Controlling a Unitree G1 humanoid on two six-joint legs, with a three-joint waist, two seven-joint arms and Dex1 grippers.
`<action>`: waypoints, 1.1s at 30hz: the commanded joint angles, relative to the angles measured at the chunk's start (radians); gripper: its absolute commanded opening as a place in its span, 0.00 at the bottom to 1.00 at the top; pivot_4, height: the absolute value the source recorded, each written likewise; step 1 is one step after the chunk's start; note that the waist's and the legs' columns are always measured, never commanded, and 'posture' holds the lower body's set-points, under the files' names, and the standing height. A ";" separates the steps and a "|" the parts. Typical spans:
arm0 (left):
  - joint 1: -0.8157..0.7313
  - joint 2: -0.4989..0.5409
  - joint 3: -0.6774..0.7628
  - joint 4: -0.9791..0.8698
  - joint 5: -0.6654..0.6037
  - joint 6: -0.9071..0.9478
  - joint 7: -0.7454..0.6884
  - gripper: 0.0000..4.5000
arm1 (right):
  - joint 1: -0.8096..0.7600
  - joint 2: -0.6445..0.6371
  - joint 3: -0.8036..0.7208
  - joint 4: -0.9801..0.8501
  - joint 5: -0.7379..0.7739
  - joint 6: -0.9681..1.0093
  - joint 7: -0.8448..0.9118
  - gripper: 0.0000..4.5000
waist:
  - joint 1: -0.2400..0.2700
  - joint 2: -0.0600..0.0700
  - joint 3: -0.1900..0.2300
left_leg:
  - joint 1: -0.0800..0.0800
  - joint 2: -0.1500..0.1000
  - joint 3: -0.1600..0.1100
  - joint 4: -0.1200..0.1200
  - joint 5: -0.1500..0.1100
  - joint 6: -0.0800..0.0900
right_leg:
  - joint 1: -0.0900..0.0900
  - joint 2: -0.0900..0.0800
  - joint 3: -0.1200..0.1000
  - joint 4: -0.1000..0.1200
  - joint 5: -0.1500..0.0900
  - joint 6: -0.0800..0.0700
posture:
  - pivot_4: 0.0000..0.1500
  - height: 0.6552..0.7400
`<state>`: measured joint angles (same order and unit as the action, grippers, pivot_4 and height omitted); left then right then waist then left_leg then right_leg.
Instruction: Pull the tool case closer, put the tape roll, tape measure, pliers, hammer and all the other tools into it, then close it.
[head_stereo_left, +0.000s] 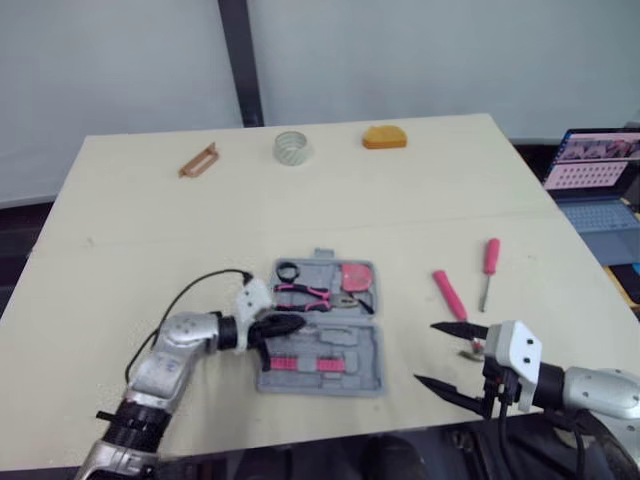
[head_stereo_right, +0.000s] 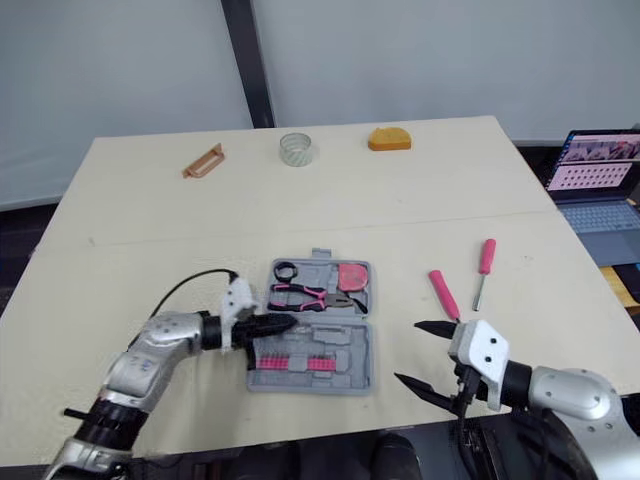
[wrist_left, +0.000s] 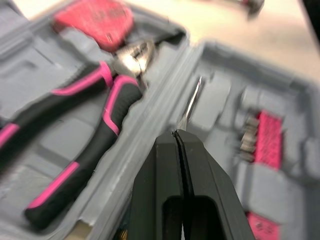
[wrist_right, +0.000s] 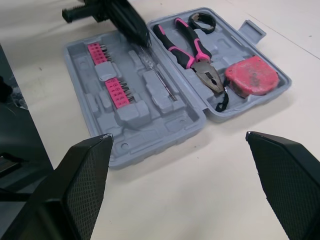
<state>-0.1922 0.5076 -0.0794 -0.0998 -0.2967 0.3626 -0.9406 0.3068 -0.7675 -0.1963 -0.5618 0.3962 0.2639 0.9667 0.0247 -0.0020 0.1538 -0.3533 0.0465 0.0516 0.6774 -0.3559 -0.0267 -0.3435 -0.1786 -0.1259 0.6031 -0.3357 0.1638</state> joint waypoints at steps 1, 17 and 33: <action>0.065 0.075 0.123 -0.134 -0.151 0.045 -0.080 0.01 | -0.021 0.008 0.005 -0.004 0.007 -0.012 -0.011 1.00 | -0.001 0.001 0.001 | 0.000 0.000 0.000 0.000 0.000 0.000 | 0.000 0.000 0.000 0.000 0.000 0.000 | 1.00 1.00; 0.643 0.122 0.561 -0.279 -0.261 -0.225 -0.186 0.98 | -0.030 0.030 0.041 0.013 0.022 -0.010 0.002 1.00 | -0.001 0.000 0.014 | 0.000 0.000 0.001 -0.002 -0.001 -0.001 | -0.001 0.000 0.000 -0.003 0.000 0.000 | 1.00 1.00; 0.578 0.125 0.462 -0.360 -0.338 -0.271 -0.205 0.98 | -0.044 0.028 0.038 0.059 0.017 -0.016 -0.003 1.00 | 0.003 -0.001 0.017 | 0.000 0.001 0.001 -0.001 -0.003 0.000 | -0.001 0.000 0.001 -0.006 0.000 0.000 | 1.00 1.00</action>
<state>0.4163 0.6138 0.3934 -0.3954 -0.5918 0.0814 -1.1532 0.2625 -0.7401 -0.1390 -0.4960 0.3995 0.2601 0.9685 0.0279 -0.0025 0.1708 -0.3544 0.0471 0.0520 0.6784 -0.3588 -0.0271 -0.3441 -0.1783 -0.1257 0.5968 -0.3357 0.1636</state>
